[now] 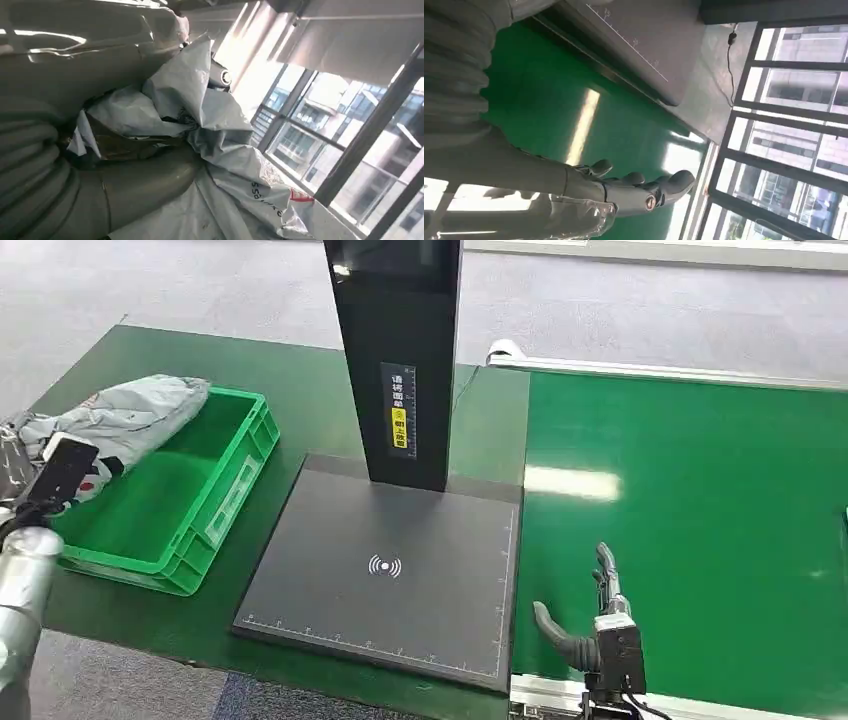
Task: Moved the parcel from conveyor to table for the left to box.
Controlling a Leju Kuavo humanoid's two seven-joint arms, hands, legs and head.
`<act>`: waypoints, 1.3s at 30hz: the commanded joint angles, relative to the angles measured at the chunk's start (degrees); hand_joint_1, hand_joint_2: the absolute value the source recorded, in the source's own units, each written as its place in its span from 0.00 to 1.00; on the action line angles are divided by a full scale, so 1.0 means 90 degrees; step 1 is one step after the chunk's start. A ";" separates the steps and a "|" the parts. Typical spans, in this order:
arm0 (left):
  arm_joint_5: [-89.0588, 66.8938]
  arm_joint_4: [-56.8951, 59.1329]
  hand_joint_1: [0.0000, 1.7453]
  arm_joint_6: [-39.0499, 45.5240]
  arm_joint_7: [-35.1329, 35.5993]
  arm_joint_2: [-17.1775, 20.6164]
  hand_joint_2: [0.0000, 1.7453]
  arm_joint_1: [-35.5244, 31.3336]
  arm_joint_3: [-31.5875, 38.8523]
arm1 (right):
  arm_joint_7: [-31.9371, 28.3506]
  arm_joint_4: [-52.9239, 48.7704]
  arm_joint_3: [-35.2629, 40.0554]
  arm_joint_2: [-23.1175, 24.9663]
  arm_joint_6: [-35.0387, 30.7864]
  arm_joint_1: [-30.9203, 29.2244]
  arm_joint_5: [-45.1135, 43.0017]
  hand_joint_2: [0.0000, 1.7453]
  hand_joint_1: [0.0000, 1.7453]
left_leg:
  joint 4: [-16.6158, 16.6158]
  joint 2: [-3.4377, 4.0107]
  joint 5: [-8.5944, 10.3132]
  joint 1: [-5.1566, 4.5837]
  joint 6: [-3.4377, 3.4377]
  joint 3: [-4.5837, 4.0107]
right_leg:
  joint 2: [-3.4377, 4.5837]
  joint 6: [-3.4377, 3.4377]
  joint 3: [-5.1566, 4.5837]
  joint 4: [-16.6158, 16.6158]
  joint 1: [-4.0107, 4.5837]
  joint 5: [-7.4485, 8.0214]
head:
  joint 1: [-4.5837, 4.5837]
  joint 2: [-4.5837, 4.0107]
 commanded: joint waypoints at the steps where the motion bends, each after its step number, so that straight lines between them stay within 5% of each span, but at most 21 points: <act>1: 0.0029 0.0523 0.63 0.0051 -0.0076 -0.0440 1.00 0.0231 0.0197 | -0.0017 0.0071 -0.0046 -0.0087 0.0032 0.0039 -0.0010 1.00 0.00 | -0.0009 -0.0045 0.0003 0.0004 0.0007 0.0013 | 0.0008 -0.0007 0.0020 -0.0012 0.0001 -0.0001 | 0.0000 0.0000; 2: 0.0089 0.0490 0.00 0.0016 -0.0140 -0.0459 1.00 0.0265 0.0252 | -0.0041 0.0091 -0.0044 -0.0106 0.0036 0.0039 -0.0034 1.00 0.00 | -0.0009 -0.0036 0.0003 0.0001 0.0006 0.0011 | 0.0006 -0.0006 0.0016 -0.0009 -0.0001 -0.0001 | -0.0002 0.0000; 17: 0.0829 -0.0010 0.00 -0.0333 -0.1053 -0.0273 1.00 0.0157 0.0827 | -0.0166 0.0287 0.0163 -0.0146 -0.0172 -0.0100 -0.0375 1.00 0.00 | 0.0002 -0.0032 -0.0001 0.0013 0.0005 0.0002 | 0.0021 -0.0009 0.0012 -0.0006 0.0010 0.0001 | 0.0000 0.0000; 23: 0.1435 -0.1865 0.00 -0.0902 -0.1160 -0.0719 1.00 0.0634 0.0832 | 0.0033 0.0074 -0.0043 0.0002 -0.0120 -0.0001 -0.0129 1.00 0.00 | 0.0004 -0.0047 0.0003 0.0011 0.0006 -0.0007 | 0.0000 -0.0008 0.0007 -0.0006 0.0010 -0.0001 | 0.0002 0.0000; 32: 0.1757 -0.5862 0.00 -0.1478 -0.0917 -0.1854 1.00 0.1960 -0.0149 | 0.0097 0.0115 -0.0608 0.0398 0.0197 -0.0015 0.0361 1.00 0.00 | 0.0000 -0.0046 0.0004 0.0005 0.0007 -0.0004 | -0.0007 -0.0004 0.0009 -0.0008 0.0003 -0.0002 | 0.0000 0.0000; 39: 0.1889 -0.6828 0.00 -0.2110 -0.0700 -0.2291 1.00 0.2267 -0.0931 | 0.0101 0.0140 -0.0782 0.0551 0.0320 -0.0104 0.0543 1.00 0.00 | 0.0002 -0.0053 0.0003 0.0007 0.0009 0.0001 | 0.0002 -0.0007 0.0016 -0.0011 0.0004 0.0000 | 0.0000 0.0000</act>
